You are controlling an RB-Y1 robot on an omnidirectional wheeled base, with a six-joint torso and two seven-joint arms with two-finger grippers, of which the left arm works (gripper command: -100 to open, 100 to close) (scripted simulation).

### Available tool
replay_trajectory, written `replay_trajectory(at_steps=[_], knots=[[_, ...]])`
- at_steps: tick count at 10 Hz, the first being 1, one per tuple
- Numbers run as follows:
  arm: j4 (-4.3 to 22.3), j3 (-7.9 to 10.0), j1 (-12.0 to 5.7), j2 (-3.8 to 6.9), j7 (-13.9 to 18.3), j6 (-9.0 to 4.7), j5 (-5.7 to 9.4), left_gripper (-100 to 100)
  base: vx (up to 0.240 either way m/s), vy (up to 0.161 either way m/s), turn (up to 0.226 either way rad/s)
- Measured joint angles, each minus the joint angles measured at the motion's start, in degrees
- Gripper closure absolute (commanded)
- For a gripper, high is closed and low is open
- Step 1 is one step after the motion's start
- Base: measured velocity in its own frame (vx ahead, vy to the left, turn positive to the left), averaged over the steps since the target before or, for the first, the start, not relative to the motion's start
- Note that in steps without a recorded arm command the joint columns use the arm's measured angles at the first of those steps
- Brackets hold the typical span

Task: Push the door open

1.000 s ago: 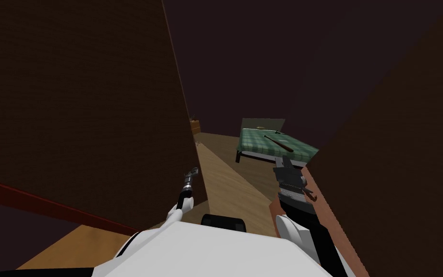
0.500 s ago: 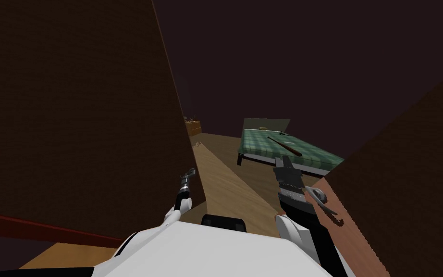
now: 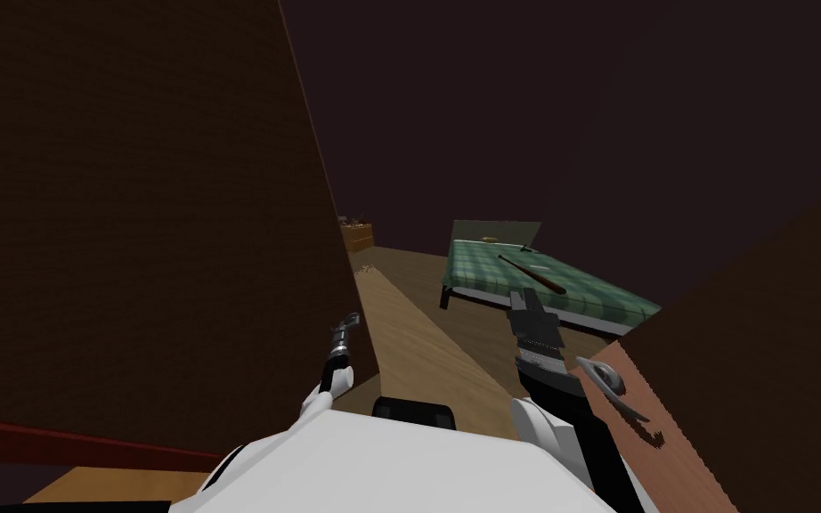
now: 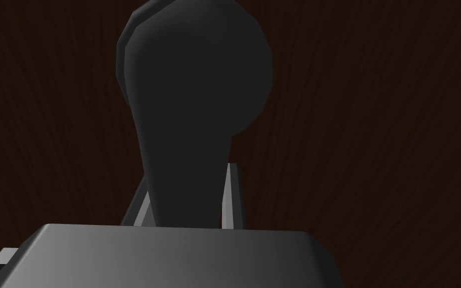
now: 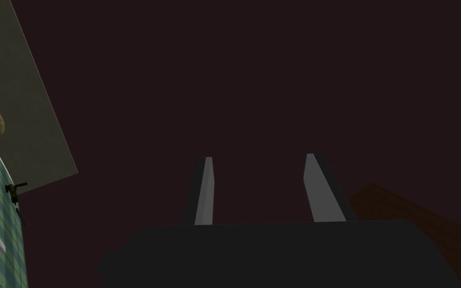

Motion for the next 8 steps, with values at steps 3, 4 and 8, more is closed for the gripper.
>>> replay_trajectory(at_steps=[3,4,8], knots=[[-0.3,1.74,0.16,0.48,-0.6,0.04,1.14,100,0.134,-0.005,0.039],[1.2,1.85,-0.61,0.95,-0.4,-0.95,1.21,100,0.136,0.001,0.032],[2.0,3.83,-0.26,1.46,-0.9,-1.51,2.54,100,0.181,-0.027,0.055]])
